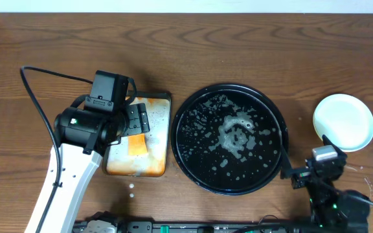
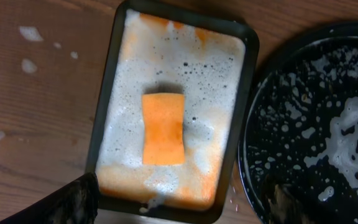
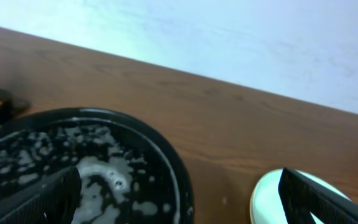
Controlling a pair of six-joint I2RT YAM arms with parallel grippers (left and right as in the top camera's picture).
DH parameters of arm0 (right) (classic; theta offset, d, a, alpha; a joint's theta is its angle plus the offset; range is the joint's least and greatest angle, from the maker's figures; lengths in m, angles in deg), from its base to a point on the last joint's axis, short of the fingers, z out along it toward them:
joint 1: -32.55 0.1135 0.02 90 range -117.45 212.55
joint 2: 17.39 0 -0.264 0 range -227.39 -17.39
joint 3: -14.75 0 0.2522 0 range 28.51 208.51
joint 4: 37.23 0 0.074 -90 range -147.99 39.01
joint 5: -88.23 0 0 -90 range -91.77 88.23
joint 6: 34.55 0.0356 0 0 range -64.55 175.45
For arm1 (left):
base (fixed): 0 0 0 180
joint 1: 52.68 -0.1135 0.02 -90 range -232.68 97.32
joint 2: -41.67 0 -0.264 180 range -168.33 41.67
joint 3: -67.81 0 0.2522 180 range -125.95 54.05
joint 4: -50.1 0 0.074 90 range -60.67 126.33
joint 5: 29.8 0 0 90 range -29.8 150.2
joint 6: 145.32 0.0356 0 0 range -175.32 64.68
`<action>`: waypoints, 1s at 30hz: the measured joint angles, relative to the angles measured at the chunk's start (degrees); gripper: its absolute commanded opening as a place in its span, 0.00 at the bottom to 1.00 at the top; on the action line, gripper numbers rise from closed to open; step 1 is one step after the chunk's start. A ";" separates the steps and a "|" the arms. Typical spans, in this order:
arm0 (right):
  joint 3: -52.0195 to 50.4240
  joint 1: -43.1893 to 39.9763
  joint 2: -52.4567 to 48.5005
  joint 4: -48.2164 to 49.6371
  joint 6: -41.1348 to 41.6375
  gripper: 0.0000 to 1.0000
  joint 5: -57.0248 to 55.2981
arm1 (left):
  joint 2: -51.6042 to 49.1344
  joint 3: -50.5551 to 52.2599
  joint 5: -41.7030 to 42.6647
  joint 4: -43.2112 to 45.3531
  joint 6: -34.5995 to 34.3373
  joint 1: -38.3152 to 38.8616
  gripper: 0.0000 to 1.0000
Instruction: Clean dirty plates on tray and stack at the side
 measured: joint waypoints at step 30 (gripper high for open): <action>-16.24 0.00 0.37 22.91 -0.55 0.99 -0.28 | 0.00 0.00 0.00 -0.04 0.02 0.00 0.84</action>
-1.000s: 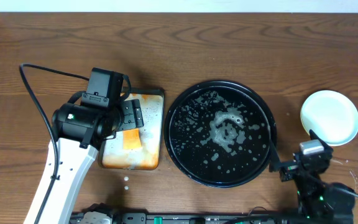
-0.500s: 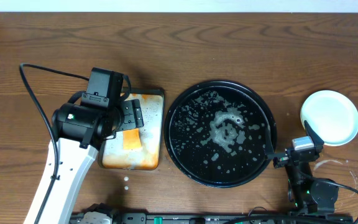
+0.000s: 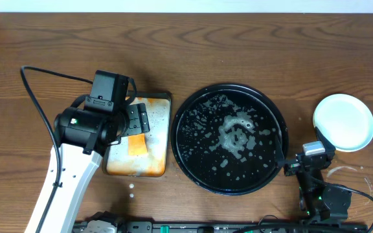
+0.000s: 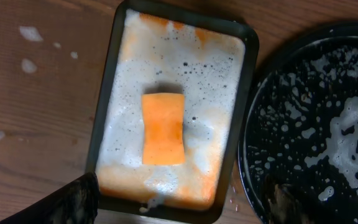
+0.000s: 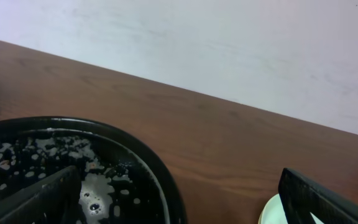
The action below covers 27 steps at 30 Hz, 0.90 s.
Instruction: Clean dirty plates on tray and stack at the side
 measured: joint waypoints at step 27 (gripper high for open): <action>0.02 0.00 -0.02 -0.04 0.00 0.99 -0.17 | 19.69 12.68 -1.29 17.29 0.24 -5.44 0.84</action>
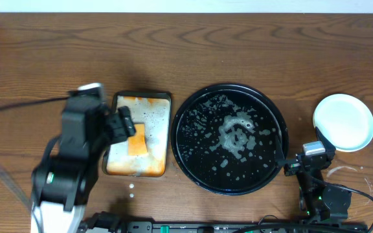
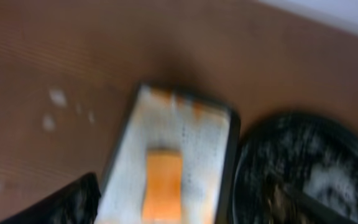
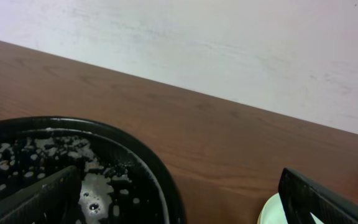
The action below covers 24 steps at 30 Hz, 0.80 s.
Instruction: Clean dirty plates on tray and stack at the side
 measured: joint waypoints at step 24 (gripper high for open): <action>0.00 0.00 0.00 0.04 0.00 0.99 -0.04 | 49.88 48.83 -0.24 38.32 3.21 -8.96 0.84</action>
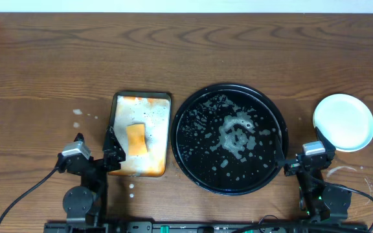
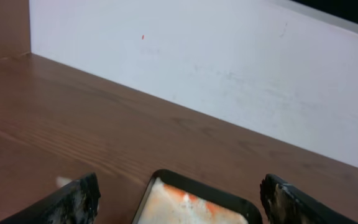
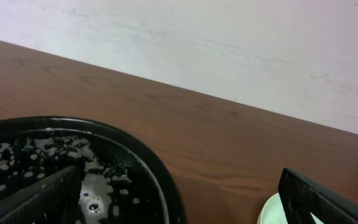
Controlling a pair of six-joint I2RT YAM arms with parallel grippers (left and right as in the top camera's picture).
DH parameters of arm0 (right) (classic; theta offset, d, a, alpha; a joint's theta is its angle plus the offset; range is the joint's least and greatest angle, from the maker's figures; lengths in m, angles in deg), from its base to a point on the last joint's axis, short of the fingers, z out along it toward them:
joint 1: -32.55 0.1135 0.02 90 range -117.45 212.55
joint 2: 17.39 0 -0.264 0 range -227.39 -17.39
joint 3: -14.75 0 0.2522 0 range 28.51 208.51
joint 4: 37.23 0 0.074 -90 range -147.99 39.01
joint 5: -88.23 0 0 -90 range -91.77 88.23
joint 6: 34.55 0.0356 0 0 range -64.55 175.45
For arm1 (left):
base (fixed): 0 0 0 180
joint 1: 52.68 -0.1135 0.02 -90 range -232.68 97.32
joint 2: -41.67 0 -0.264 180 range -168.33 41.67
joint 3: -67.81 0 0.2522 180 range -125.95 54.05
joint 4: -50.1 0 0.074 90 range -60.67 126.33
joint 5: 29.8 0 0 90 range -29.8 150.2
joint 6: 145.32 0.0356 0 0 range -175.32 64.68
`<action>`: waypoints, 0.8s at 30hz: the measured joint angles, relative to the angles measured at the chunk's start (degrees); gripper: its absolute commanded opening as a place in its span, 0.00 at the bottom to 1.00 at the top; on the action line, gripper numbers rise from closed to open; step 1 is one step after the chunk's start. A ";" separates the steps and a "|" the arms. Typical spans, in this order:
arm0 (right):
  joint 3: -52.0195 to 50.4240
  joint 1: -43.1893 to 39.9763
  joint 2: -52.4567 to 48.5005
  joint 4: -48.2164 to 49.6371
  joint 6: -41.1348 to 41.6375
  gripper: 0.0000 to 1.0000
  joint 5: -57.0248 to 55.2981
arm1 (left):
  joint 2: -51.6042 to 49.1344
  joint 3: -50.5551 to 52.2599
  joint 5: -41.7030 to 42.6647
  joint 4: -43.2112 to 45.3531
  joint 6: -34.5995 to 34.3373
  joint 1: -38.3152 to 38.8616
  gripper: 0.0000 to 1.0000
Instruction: Clean dirty plates on tray and stack at the side
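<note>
A round black tray in the middle of the table holds white foam and no plate. One clean white plate lies on the wood at the right, and its edge shows in the right wrist view. An orange sponge lies in a rectangular pan of soapy water. My left gripper sits low at the front edge beside the pan's left corner, open and empty. My right gripper rests open and empty between tray and plate.
Foam spots lie on the wood left of the pan and in front of it. A white wall backs the table. The tray's rim lies close to my right gripper's left finger.
My left arm has moved from beside the pan's left side down to the front edge. Its wrist view now looks level across the table at the wall. The right arm has not moved.
At first my left gripper hung open over the soapy pan, with the sponge lying loose in it. The right arm then sat slightly further back at the front right. Later the left arm stood left of the pan, and now both arms rest at the front edge.
</note>
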 measured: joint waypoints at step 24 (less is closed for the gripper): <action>0.00 0.00 -0.02 -0.02 0.00 0.99 0.00 | 0.11 8.24 0.24 4.68 0.17 0.50 0.84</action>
